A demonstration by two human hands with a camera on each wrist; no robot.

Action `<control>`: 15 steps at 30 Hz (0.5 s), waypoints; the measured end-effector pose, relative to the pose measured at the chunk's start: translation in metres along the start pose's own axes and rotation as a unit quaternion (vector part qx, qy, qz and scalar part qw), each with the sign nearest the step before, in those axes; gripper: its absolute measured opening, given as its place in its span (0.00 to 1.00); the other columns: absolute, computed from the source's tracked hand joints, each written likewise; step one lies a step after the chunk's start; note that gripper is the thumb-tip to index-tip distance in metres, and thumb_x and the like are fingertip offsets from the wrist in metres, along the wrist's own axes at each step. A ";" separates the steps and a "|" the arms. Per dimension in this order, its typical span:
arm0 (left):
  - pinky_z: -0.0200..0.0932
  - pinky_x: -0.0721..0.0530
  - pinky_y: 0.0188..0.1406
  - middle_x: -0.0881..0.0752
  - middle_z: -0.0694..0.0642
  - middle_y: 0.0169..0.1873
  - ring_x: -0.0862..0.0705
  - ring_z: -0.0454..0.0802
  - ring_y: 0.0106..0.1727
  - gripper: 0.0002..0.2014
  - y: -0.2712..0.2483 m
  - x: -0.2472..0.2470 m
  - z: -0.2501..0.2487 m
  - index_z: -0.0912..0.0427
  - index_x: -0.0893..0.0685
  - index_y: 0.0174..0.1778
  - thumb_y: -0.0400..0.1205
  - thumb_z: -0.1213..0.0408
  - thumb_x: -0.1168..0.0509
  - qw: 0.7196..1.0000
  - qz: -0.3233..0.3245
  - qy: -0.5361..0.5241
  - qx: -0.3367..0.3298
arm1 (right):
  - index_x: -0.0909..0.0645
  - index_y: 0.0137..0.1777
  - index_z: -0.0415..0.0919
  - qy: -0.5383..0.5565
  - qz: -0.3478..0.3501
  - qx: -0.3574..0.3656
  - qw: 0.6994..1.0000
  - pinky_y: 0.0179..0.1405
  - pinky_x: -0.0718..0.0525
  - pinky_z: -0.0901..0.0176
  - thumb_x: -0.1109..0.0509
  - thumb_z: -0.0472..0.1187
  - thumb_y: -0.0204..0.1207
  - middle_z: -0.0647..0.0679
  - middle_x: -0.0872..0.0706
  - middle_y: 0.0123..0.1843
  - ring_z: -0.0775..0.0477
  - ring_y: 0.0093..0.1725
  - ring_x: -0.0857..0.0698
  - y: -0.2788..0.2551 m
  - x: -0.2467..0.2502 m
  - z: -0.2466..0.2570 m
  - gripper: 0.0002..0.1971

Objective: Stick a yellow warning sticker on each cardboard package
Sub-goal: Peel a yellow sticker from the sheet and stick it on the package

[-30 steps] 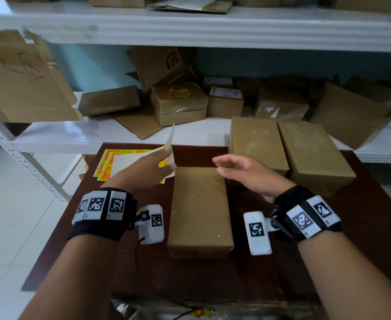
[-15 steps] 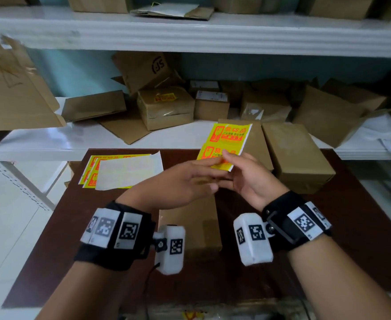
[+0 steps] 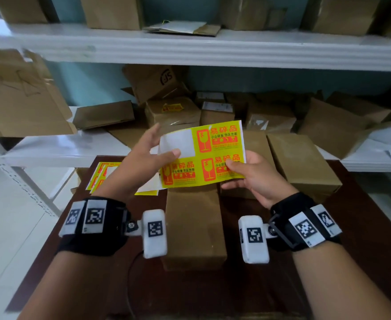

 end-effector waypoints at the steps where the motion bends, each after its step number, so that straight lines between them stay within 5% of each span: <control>1: 0.62 0.17 0.68 0.21 0.48 0.75 0.17 0.49 0.71 0.53 0.001 -0.001 0.004 0.39 0.38 0.84 0.66 0.45 0.17 1.000 0.000 -0.023 0.011 | 0.18 0.59 0.44 -0.005 -0.005 0.002 1.000 0.38 0.08 0.57 0.35 0.35 0.87 0.47 0.08 0.55 0.47 0.52 0.07 0.001 0.000 -0.001 0.07; 6: 0.63 0.13 0.61 0.09 0.62 0.57 0.09 0.62 0.58 0.42 0.001 -0.004 0.023 0.53 0.32 0.81 0.71 0.73 0.23 0.985 0.015 -0.155 0.074 | 0.18 0.59 0.46 0.004 -0.037 -0.002 0.999 0.41 0.07 0.54 0.36 0.35 0.88 0.47 0.08 0.57 0.46 0.53 0.08 0.006 0.006 -0.009 0.08; 10: 0.50 0.08 0.49 0.07 0.62 0.49 0.07 0.58 0.51 0.24 0.002 0.001 0.028 0.62 0.18 0.71 0.77 0.74 0.26 0.992 0.005 -0.104 0.076 | 0.17 0.58 0.46 -0.012 -0.034 -0.009 0.999 0.38 0.08 0.57 0.34 0.34 0.87 0.48 0.08 0.54 0.50 0.50 0.07 0.006 0.008 -0.015 0.07; 15: 0.46 0.09 0.43 0.06 0.59 0.46 0.06 0.55 0.47 0.21 0.005 0.006 0.030 0.57 0.14 0.66 0.77 0.74 0.26 0.996 0.001 -0.057 0.069 | 0.17 0.58 0.42 -0.045 -0.006 -0.041 0.998 0.37 0.08 0.59 0.32 0.32 0.85 0.48 0.07 0.53 0.52 0.48 0.07 0.005 0.007 -0.026 0.07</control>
Point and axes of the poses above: each hand's wrist, its own y-axis towards the middle knuckle, its own x-axis out of the back of the hand, z = x × y, the point moved 10 cm from there along y, towards the middle knuckle
